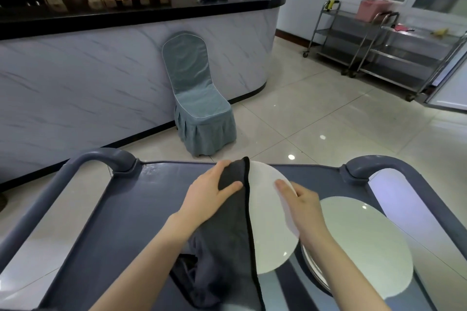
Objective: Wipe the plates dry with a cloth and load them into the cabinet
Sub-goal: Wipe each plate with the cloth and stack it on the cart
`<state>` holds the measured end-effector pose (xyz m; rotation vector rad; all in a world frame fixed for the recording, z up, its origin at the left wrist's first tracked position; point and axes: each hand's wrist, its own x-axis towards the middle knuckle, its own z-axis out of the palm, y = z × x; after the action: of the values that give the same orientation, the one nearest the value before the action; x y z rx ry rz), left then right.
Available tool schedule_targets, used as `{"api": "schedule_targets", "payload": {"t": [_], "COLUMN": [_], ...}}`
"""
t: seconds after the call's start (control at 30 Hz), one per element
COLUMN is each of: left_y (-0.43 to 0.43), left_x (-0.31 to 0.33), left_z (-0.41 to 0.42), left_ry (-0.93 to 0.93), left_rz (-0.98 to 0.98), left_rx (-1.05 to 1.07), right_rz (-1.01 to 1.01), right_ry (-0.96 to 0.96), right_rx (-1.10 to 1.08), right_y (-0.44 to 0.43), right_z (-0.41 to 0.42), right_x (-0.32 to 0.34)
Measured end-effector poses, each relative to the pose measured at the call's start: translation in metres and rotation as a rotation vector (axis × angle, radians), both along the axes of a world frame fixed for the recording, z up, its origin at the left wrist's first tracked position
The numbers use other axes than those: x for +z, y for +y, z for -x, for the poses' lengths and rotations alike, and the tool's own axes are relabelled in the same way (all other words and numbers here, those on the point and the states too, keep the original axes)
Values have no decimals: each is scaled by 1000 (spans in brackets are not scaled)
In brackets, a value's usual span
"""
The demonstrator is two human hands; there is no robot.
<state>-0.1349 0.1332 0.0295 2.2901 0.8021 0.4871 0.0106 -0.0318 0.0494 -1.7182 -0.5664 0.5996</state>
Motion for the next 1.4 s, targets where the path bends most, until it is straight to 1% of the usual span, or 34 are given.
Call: {"api": "schedule_targets", "payload": {"t": [0.07, 0.1, 0.23, 0.33, 0.4, 0.47, 0.57, 0.67, 0.73, 0.8, 0.83, 0.93, 1.03, 1.1, 1.17, 1.3, 1.33, 1.37, 1.4], "left_y": [1, 1, 3, -2, -5, -4, -6, -16, -19, -14, -9, 5, 8, 7, 5, -16, -22, -25, -23], "left_x": [3, 5, 17, 24, 25, 23, 16, 4, -3, -3, -1, 13, 23, 25, 23, 2, -1, -4, -4], "left_z": [5, 7, 7, 4, 3, 5, 12, 20, 24, 25, 25, 23, 16, 13, 17, 28, 28, 28, 28], "left_ry": [-73, -93, -119, -107, -104, -118, -204, -314, -351, -321, -292, -204, -98, -38, -99, -399, -447, -461, -440], "left_rz": [107, 119, 63, 20, 13, 74, 216, 393, 477, 454, 408, 282, 167, 133, 193, 510, 585, 629, 631], "left_rx": [-14, -22, -70, -137, -185, -161, 19, 199, 263, 298, 297, 191, 0, -63, -23, 315, 373, 404, 413], "right_rz": [2, 12, 55, 107, 120, 109, 46, -15, -63, -85, -73, 5, 58, 74, 48, -66, -90, -101, -96], "right_ry": [-82, -119, -279, -425, -481, -488, -434, -381, -324, -279, -269, -290, -402, -433, -419, -316, -276, -235, -207], "right_rx": [104, 167, 355, 518, 561, 552, 475, 315, 194, 129, 142, 279, 463, 519, 476, 204, 142, 99, 86], "right_y": [-1, 0, 7, 18, 23, 25, 21, 16, 13, 13, 13, 19, 27, 29, 28, 22, 21, 20, 19], "right_z": [-8, -10, -16, -10, -6, -7, -17, -25, -24, -20, -20, -19, -10, -3, -6, -14, -12, -10, -8], "right_x": [8, 13, 34, 38, 34, 34, 36, 32, 25, 19, 18, 24, 31, 29, 31, 31, 27, 24, 20]}}
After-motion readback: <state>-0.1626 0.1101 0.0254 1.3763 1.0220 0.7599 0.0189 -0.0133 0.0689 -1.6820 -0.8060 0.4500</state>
